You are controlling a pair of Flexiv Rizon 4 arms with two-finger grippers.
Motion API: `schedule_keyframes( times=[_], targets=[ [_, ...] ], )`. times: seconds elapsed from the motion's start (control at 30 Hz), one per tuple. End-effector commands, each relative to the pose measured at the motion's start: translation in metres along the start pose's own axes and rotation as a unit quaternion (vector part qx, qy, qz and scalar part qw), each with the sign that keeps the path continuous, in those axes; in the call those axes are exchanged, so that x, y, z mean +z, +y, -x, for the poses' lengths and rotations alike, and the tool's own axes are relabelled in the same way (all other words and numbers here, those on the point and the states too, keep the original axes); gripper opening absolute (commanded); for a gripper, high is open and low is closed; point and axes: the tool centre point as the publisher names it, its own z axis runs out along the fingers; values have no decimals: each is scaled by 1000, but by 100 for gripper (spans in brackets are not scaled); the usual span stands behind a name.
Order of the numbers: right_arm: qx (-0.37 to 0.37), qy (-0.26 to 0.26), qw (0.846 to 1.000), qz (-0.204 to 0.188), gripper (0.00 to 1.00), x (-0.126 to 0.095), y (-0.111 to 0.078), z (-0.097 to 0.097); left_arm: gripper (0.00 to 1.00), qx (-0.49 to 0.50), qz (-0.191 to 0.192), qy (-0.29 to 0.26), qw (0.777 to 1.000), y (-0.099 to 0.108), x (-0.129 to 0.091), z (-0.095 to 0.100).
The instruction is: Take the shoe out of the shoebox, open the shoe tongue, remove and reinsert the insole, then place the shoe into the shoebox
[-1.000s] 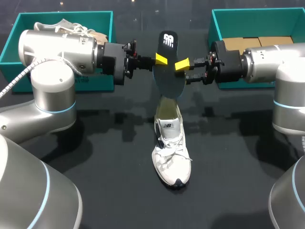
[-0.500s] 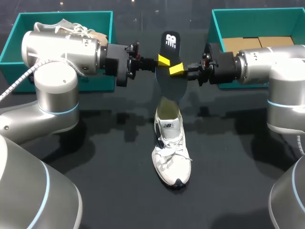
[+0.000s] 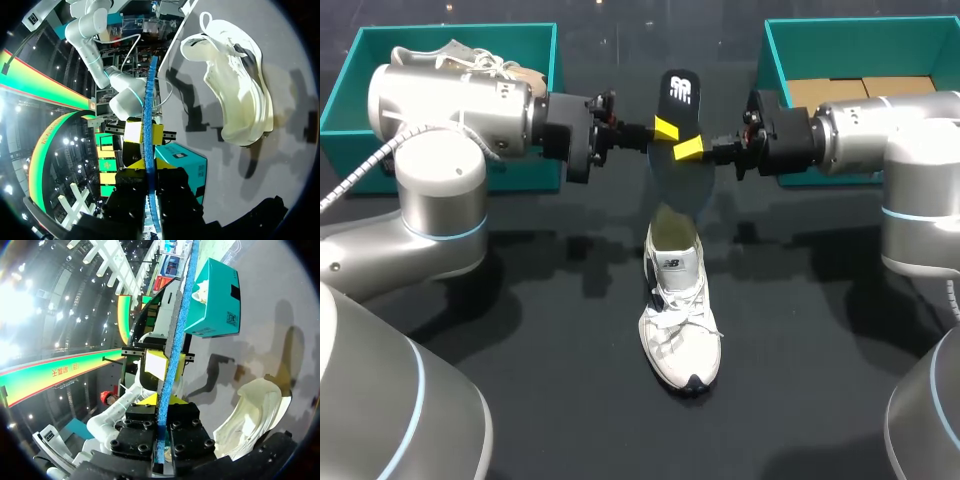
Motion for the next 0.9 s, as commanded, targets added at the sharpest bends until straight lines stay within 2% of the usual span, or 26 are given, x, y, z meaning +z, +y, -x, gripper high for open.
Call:
schedule_keyframes(
  times=[0.03, 0.07, 0.2, 0.27, 0.33, 0.4, 0.83, 0.87, 0.9],
  targets=[
    [-3, 1, 1000, 0, 0, 2, 1, -1, 56, -1, -11, 8, 1000, -3, 0, -1],
    [-4, 1, 1000, 1, 0, 1, 1, -1, 100, -4, -15, 11, 1000, -5, -3, 0],
    [-6, 0, 1000, 5, 0, -4, 0, 2, 100, -40, -25, 38, 998, -11, -21, -1],
    [-8, 0, 1000, 6, 0, -7, -1, 3, 100, -82, -42, 47, 995, -14, -33, -6],
    [-10, 1, 1000, 7, 0, -11, 0, 6, 100, -79, -47, 91, 992, -21, -45, -12],
    [-2, 7, 1000, 15, 0, -16, 2, 10, 100, -79, -47, 91, 992, -21, -45, -12],
    [-2, 7, 1000, 15, 0, -16, 2, 10, 100, -79, -47, 91, 992, -21, -45, -12],
    [-2, 7, 1000, 15, 0, -16, 2, 10, 100, -103, -24, 104, 989, -22, -40, -11],
    [-6, 9, 1000, 15, 0, -20, 4, 9, 100, -131, -31, 94, 986, -23, -40, -12]
  ],
)
